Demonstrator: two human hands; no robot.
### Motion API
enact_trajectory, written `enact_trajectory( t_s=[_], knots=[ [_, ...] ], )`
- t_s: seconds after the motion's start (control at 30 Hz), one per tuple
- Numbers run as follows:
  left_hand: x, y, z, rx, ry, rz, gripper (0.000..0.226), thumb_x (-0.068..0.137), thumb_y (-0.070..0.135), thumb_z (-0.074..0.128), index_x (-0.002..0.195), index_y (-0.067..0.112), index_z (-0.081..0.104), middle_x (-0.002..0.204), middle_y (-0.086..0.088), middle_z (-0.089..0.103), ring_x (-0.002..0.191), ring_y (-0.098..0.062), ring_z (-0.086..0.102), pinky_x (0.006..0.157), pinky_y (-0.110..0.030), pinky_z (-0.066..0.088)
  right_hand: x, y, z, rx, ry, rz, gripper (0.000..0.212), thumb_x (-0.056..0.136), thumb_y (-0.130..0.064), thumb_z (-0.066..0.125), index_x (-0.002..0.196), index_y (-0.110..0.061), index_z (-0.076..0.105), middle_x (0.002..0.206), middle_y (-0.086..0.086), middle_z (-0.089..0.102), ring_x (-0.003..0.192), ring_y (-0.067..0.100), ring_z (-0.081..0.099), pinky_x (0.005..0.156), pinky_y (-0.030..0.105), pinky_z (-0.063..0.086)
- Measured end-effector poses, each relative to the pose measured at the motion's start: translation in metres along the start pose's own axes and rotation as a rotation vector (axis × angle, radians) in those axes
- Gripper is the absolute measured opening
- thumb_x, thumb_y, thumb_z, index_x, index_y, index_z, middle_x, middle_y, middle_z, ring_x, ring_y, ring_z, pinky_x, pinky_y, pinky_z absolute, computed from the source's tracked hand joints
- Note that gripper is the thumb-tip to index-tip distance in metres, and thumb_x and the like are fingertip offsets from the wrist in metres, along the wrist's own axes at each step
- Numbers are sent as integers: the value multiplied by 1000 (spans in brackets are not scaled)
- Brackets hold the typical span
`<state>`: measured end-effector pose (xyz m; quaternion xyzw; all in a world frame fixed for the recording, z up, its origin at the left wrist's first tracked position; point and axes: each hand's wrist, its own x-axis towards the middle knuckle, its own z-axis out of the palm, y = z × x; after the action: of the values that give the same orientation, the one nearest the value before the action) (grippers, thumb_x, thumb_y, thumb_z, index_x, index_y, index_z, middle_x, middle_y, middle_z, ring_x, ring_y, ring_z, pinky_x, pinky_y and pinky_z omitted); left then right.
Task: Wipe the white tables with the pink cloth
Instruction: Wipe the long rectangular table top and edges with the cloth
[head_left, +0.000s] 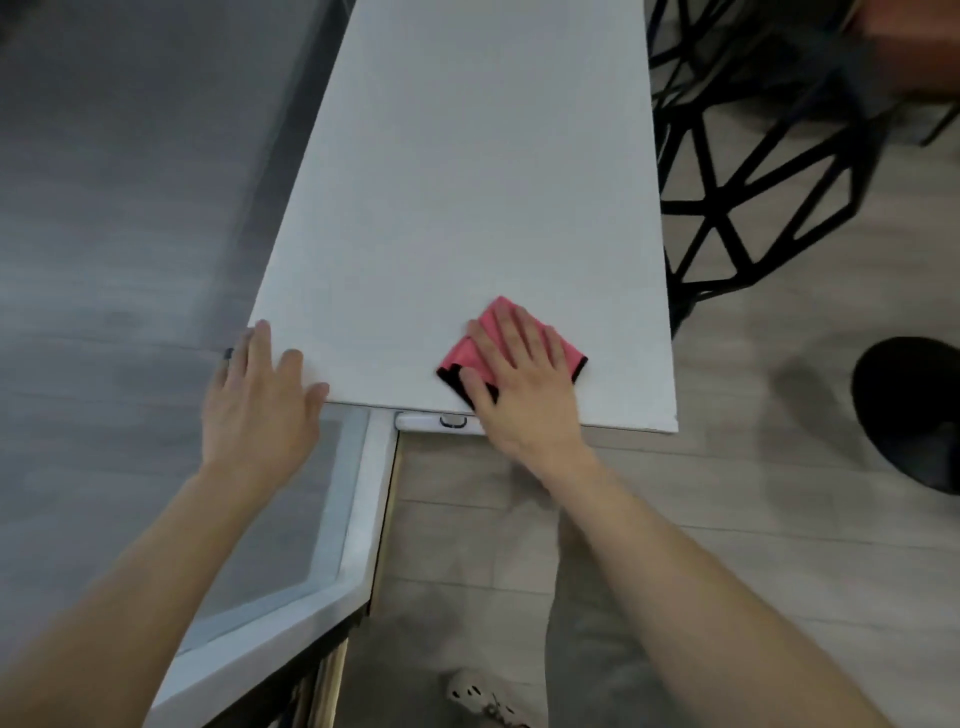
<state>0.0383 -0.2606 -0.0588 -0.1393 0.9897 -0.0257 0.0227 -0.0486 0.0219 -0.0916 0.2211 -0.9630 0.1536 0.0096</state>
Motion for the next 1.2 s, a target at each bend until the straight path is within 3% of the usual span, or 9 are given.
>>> enact_trajectory(
  t_s=[0.2,0.37,0.47,0.6,0.7,0.83,0.97,1.13,1.2],
  knots=[
    [23,83,-12,-188,-181,15,86,94,76,62,157,21,44,173,-16,30,158,-38,31,124,-59,34,-11,71,-29,-120,0,392,64,115,-53,25,173,-29,18,181,7,8,168,26,0,134,53,0],
    [28,77,-8,-161,-154,-46,90,83,78,71,153,26,49,164,-10,44,148,-37,44,116,-61,41,6,-40,13,-4,-108,-40,65,114,-57,31,170,-26,31,181,7,14,168,28,3,133,56,2],
    [30,82,-13,-166,-176,-70,92,80,82,72,151,27,50,159,-7,46,144,-36,47,113,-59,44,12,-7,3,25,-121,-162,68,110,-67,35,169,-33,33,180,2,18,168,22,7,134,52,2],
    [30,83,-18,-196,-180,-84,91,78,83,74,148,29,50,156,-6,46,142,-35,48,112,-58,43,30,123,-40,-95,-153,144,74,108,-71,24,172,-36,15,182,2,2,168,20,-5,135,52,0],
    [32,82,-21,-211,-179,-110,89,77,80,78,146,31,50,155,-4,46,141,-33,49,112,-56,43,39,112,-37,-121,-114,226,71,112,-62,20,174,-28,9,182,8,-3,168,26,-11,134,55,-5],
    [33,90,-29,-255,-248,-172,87,78,71,85,146,32,48,159,0,43,142,-30,49,111,-55,47,29,26,-1,-95,-209,-326,68,113,-59,25,173,-27,20,182,5,6,168,24,-3,134,53,0],
    [31,104,-42,-298,-317,-290,90,79,62,89,151,32,45,169,3,36,147,-27,48,108,-52,49,55,77,-15,-88,-317,-639,66,111,-63,22,171,-40,13,181,-5,-3,168,16,-9,135,45,-8],
    [38,147,-62,-322,-337,-584,108,72,40,101,161,27,41,164,-6,46,151,-31,41,118,-52,43,161,197,-51,-124,-218,-261,68,111,-60,19,173,-33,13,182,3,-5,168,22,-10,135,50,-7],
    [37,187,-65,-410,-337,-701,128,61,45,106,166,24,35,167,-9,41,156,-32,34,124,-52,38,151,180,-43,-97,-191,-326,67,113,-56,23,173,-27,18,181,11,0,168,28,-6,135,53,-3]
  ],
)
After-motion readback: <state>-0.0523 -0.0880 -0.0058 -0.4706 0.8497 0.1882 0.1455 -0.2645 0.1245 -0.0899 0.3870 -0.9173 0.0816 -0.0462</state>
